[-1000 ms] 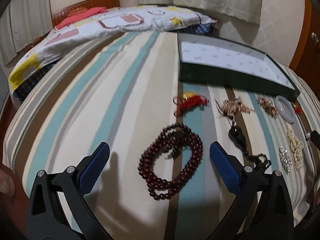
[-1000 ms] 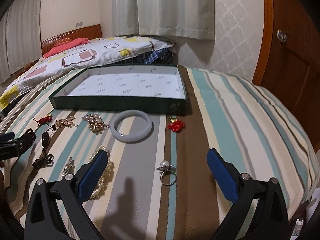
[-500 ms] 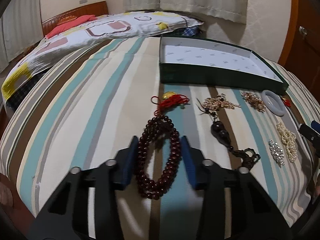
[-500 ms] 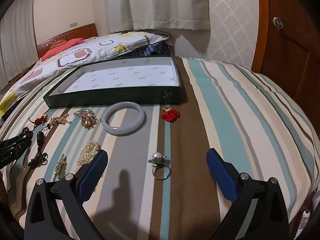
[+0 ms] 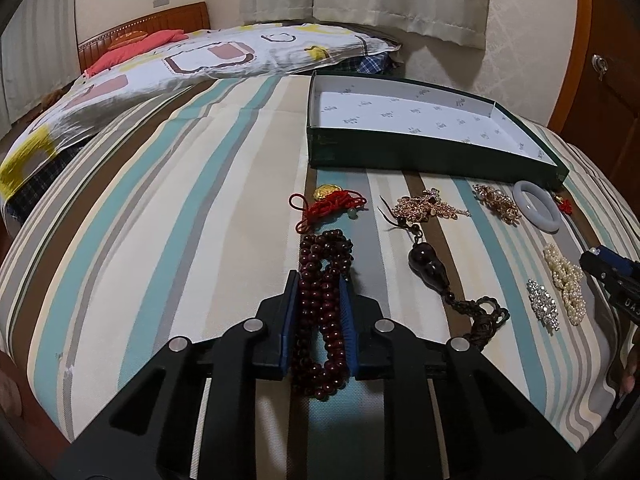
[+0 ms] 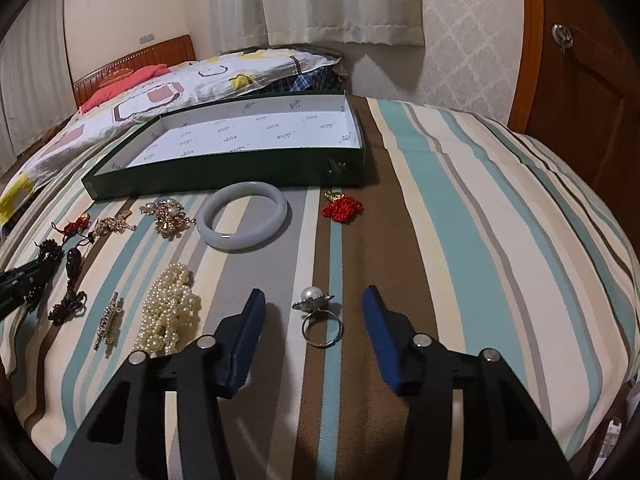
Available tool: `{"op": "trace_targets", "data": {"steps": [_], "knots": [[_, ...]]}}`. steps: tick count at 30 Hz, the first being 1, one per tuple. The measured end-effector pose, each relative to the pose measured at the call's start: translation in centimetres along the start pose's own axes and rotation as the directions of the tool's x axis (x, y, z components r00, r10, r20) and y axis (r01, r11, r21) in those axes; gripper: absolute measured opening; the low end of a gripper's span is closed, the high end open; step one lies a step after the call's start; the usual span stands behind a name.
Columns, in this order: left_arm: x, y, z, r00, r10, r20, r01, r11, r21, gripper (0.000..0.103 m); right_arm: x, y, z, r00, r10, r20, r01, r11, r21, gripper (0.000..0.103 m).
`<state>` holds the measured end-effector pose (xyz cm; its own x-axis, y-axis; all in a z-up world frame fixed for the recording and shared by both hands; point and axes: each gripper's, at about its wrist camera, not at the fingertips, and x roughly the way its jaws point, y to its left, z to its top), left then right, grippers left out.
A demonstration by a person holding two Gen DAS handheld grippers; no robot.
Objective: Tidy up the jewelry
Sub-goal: 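Carry the bracelet into the box with the left tool while the right tool carries the pearl ring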
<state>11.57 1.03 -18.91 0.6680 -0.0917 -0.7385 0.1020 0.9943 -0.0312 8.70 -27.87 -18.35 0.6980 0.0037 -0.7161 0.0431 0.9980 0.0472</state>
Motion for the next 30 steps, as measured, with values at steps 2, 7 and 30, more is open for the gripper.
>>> {"op": "trace_targets", "data": {"steps": [2, 7, 30], "knots": [[0.0, 0.1, 0.0, 1.000, -0.002, 0.000, 0.002, 1.000, -0.006, 0.018, 0.0, 0.2, 0.0, 1.000, 0.008, 0.001, -0.008, 1.000, -0.008, 0.039], [-0.1, 0.2, 0.0, 1.000, -0.007, 0.003, 0.007, 1.000, -0.017, 0.017, -0.1, 0.4, 0.0, 0.999, 0.034, 0.000, -0.034, 0.999, -0.017, 0.022], [-3.4, -1.0, 4.8, 0.988, -0.099, 0.120, 0.107, 0.992, -0.066, 0.017, -1.7, 0.2, 5.1, 0.990, 0.081, 0.118, -0.083, 0.996, 0.018, 0.022]]}}
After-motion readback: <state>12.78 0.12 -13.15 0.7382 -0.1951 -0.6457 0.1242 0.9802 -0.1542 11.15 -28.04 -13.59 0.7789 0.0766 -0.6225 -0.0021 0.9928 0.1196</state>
